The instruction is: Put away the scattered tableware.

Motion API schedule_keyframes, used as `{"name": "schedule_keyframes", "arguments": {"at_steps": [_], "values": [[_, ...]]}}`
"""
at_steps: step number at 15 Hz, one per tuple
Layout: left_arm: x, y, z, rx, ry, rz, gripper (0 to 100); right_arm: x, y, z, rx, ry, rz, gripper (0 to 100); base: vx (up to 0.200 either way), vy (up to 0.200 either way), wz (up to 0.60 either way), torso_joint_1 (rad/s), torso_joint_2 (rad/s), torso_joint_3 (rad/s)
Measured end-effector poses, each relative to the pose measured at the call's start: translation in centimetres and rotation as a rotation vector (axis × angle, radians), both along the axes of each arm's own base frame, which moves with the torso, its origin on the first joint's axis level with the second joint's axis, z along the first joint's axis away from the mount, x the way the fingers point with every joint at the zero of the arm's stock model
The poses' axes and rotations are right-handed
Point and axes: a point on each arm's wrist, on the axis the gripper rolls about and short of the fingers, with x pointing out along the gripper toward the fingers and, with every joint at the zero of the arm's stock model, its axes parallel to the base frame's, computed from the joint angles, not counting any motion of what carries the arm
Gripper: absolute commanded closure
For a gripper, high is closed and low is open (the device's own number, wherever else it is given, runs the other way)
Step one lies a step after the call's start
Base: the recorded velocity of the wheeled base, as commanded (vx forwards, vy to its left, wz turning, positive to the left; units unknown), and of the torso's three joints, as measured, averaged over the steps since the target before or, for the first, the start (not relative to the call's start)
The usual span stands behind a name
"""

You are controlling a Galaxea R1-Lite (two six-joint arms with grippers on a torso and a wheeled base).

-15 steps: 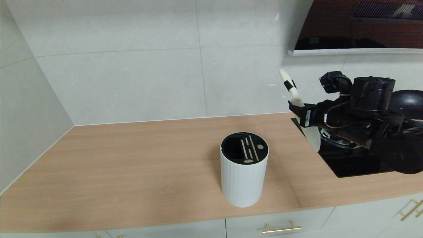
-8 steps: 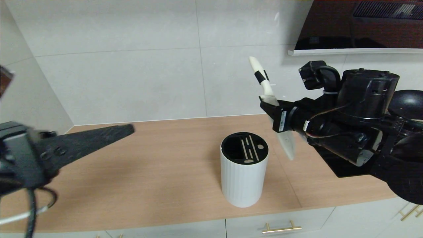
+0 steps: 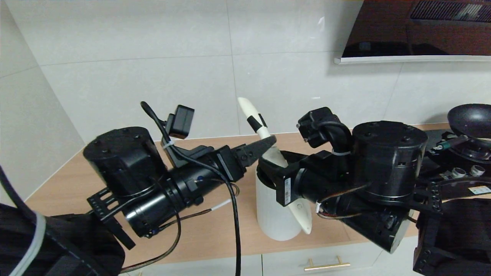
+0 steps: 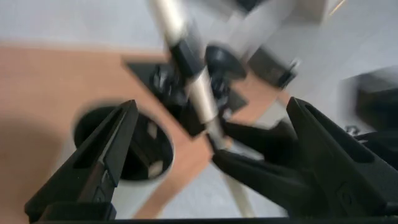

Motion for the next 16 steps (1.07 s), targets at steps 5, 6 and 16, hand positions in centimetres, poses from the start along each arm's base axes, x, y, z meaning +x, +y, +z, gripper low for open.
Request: {"name": "schedule_keyframes", "arguments": {"at_steps": [5,6,16], "values": [[0.3,-0.8,-1.3,0.025,0.031,-0.008,0,-0.8,0.5,-1.1,-0.034,0.017,0.028,100,0.0,0.0,0.0,0.0,0.0,0.0],[0.4,-0.6,-1.0,0.021,0.026,-0.001,0,-0.9,0.5,-1.1,-0.033,0.015,0.022,100,0.0,0.0,0.0,0.0,0.0,0.0],[1.5,1.4,0.3,0.004,0.001,0.066,0,-1.2,0.1,-1.6,-0.062,0.009,0.008,100,0.0,0.0,0.0,0.0,0.0,0.0]]}}
